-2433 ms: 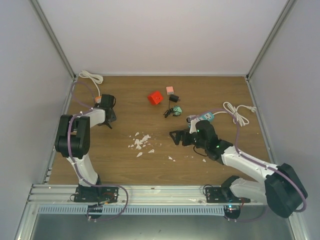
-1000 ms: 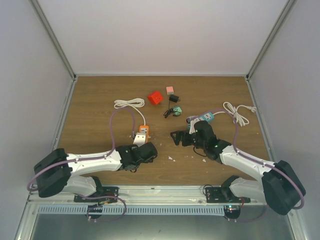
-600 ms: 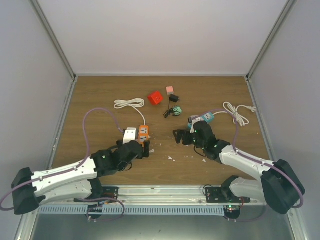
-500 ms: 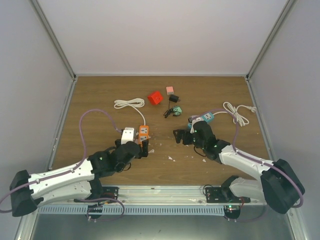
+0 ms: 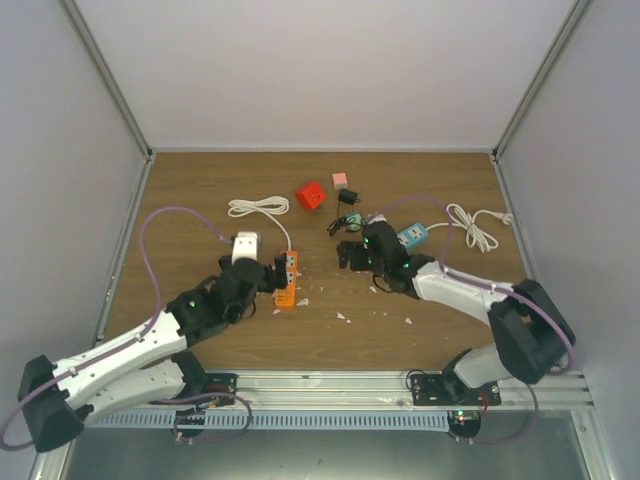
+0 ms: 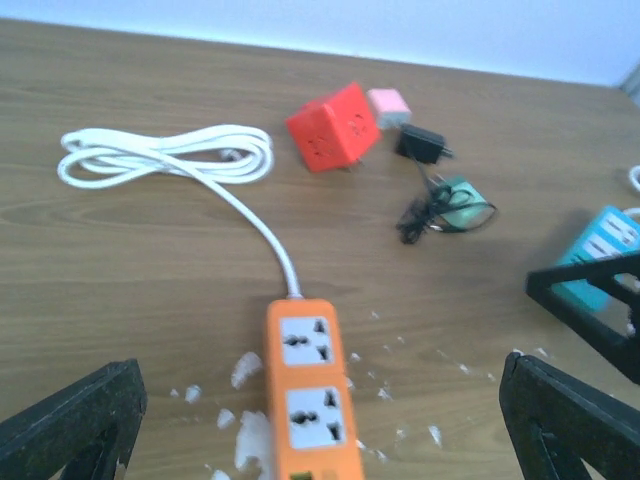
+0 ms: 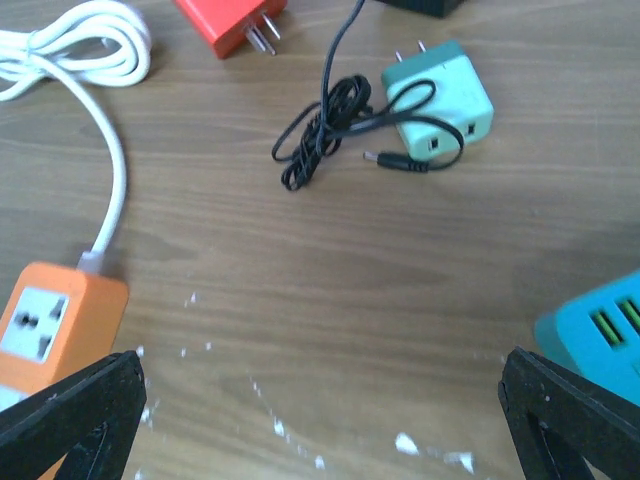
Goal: Insert the plug
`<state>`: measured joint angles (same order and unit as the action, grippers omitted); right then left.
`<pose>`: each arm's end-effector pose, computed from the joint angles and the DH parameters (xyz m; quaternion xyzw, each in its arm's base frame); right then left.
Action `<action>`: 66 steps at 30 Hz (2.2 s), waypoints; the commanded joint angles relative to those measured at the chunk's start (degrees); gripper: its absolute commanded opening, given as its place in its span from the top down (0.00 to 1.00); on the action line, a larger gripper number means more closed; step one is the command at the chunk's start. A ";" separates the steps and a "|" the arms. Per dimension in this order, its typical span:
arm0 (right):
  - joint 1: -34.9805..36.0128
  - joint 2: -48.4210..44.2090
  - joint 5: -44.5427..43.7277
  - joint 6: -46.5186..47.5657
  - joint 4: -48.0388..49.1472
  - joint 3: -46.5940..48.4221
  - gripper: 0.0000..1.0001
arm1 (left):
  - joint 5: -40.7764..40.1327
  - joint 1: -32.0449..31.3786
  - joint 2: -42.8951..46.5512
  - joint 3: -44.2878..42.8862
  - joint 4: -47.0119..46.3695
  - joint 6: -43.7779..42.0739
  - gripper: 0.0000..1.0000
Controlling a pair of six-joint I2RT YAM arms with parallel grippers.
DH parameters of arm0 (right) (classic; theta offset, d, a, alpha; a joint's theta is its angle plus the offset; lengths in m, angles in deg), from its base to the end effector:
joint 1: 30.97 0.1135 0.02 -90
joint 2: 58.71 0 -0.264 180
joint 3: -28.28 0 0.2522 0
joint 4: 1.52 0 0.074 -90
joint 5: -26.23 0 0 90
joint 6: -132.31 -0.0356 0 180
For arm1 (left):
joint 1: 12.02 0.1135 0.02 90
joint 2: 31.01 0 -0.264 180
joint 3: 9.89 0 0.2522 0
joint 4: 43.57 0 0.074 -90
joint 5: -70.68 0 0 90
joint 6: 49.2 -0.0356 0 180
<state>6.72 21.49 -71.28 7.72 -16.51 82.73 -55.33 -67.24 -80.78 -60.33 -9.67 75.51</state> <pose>0.2284 0.1706 0.1928 0.0027 0.9075 0.1972 0.3710 0.1242 -0.1422 0.2617 0.0044 0.8495 -0.1271 0.5121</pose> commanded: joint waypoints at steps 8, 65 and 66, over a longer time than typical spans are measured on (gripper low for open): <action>0.41 23.58 -12.20 5.77 -12.52 24.08 0.03 | 25.60 22.60 1.93 2.45 -10.57 -11.42 0.01; -13.17 34.87 6.20 17.79 -2.26 29.42 0.42 | 25.01 23.41 2.16 3.92 -11.22 -11.17 0.01; -13.17 35.33 6.62 17.92 -2.27 29.75 0.42 | 24.96 23.41 2.01 3.95 -11.26 -11.17 0.01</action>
<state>-6.24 54.19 -65.99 23.93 -18.19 110.11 -30.26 -44.38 -79.06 -57.12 -18.48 64.63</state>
